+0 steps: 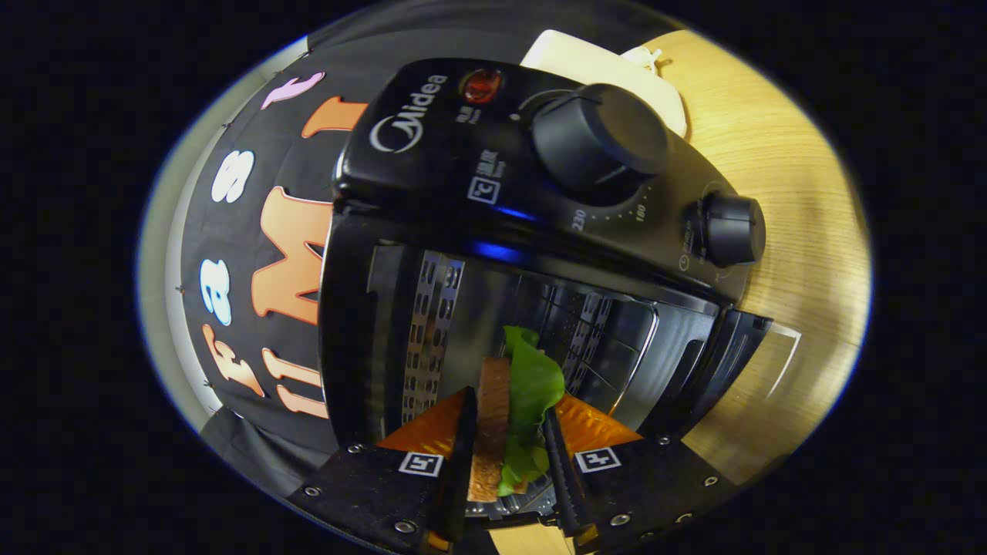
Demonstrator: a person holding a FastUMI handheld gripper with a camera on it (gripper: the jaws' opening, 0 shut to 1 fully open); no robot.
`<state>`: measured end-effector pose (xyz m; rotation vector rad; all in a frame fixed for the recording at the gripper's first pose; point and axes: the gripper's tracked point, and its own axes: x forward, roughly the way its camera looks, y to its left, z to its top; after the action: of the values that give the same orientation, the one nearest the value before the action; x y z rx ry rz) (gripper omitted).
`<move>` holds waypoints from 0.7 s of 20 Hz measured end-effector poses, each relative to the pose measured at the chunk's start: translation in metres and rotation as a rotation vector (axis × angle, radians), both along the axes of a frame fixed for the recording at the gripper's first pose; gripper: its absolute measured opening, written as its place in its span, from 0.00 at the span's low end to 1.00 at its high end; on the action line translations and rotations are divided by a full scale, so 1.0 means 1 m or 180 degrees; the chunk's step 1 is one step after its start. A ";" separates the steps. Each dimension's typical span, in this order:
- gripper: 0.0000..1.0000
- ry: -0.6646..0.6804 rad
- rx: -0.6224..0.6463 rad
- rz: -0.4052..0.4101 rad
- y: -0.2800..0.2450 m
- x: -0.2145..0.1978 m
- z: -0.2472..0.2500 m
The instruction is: Open the toaster oven, put the food inside, and close the toaster oven door.
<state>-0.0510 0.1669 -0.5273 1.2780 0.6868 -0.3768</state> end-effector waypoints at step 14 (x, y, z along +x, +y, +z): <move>0.96 0.0534 -0.0521 0.1467 -0.009 -0.111 0.051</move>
<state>-0.1623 0.1577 -0.4766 0.9052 1.0440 -0.1567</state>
